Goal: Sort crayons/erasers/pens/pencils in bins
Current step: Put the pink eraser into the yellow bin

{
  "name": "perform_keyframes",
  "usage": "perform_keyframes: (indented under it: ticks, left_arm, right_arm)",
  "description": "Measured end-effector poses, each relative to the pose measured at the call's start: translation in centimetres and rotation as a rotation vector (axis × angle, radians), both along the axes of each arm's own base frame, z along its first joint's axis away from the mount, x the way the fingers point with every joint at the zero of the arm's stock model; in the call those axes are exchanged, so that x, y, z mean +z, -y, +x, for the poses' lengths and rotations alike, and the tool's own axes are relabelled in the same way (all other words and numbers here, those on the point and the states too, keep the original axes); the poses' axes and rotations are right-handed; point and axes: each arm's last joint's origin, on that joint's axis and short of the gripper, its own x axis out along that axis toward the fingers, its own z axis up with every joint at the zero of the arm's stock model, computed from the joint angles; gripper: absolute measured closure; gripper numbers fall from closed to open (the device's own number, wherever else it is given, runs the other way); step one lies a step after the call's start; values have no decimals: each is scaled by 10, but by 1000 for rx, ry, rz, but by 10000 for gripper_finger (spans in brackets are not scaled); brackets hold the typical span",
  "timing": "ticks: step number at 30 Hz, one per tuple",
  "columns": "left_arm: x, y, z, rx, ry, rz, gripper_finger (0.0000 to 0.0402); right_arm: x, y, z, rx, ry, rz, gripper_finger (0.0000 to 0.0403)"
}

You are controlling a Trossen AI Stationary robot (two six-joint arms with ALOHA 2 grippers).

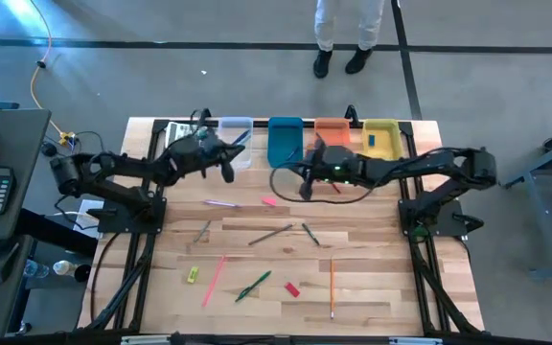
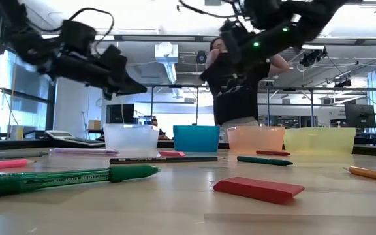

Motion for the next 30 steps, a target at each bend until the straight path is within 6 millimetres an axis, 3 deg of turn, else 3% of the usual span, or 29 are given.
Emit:
perform_keyframes:
  ticks: [8, 16, 23, 30]
  left_arm:
    - [-13, 13, -33, 19, 120, 82, 401]
    - [-16, 12, -42, 48, 119, 91, 401]
    - [-16, 12, -42, 47, 115, 94, 401]
    - [-16, 12, -42, 48, 115, 94, 401]
  right_arm:
    - [-15, 3, 49, 9, -240, 89, 393]
    - [-49, -3, 87, 54, -455, 164, 294]
    - [-81, -13, 98, 69, -571, 230, 220]
    - [-95, -15, 101, 46, -598, 255, 214]
